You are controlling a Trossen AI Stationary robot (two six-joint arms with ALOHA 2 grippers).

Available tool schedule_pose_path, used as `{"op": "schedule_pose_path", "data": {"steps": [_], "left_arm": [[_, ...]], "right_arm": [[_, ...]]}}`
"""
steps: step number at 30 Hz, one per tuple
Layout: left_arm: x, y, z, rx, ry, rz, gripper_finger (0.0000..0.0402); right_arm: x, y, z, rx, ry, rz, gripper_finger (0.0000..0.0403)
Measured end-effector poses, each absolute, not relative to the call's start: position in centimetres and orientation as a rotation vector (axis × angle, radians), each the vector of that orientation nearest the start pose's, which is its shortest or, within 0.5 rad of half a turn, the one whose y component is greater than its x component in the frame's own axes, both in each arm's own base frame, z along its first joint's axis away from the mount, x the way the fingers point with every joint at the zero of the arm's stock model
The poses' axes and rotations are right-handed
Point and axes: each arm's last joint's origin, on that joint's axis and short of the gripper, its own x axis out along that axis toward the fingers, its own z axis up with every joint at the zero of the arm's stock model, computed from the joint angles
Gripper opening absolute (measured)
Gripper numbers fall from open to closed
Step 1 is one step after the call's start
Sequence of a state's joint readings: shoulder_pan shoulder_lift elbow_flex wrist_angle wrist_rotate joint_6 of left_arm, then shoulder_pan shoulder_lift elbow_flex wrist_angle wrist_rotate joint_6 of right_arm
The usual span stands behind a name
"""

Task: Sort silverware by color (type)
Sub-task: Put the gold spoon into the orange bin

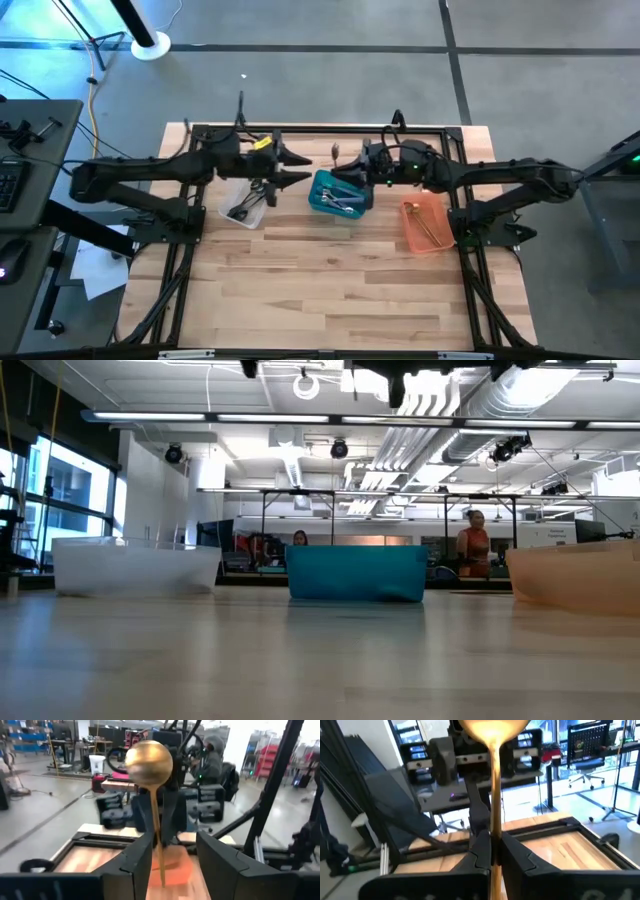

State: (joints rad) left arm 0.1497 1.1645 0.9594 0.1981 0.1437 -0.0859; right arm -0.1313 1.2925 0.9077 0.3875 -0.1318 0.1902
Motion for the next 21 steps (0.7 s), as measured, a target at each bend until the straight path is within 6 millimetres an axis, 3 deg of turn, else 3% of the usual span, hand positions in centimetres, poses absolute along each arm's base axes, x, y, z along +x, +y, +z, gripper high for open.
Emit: {"op": "schedule_pose_path", "data": {"steps": [6,11,21], "left_arm": [[22.8,3.2,35.6,-0.043,-0.045,0.062,0.0137],[20.5,3.1,34.5,-0.064,-0.058,0.133,0.0134],[18.0,2.6,34.4,-0.139,-0.130,0.118,0.0126]], "right_arm": [[26.0,-3.1,33.2,0.162,0.110,-0.026,0.0005],[23.5,-2.8,33.8,0.153,0.187,-0.041,0.0005],[18.5,-2.4,34.5,0.132,0.294,-0.140,0.0005]]}}
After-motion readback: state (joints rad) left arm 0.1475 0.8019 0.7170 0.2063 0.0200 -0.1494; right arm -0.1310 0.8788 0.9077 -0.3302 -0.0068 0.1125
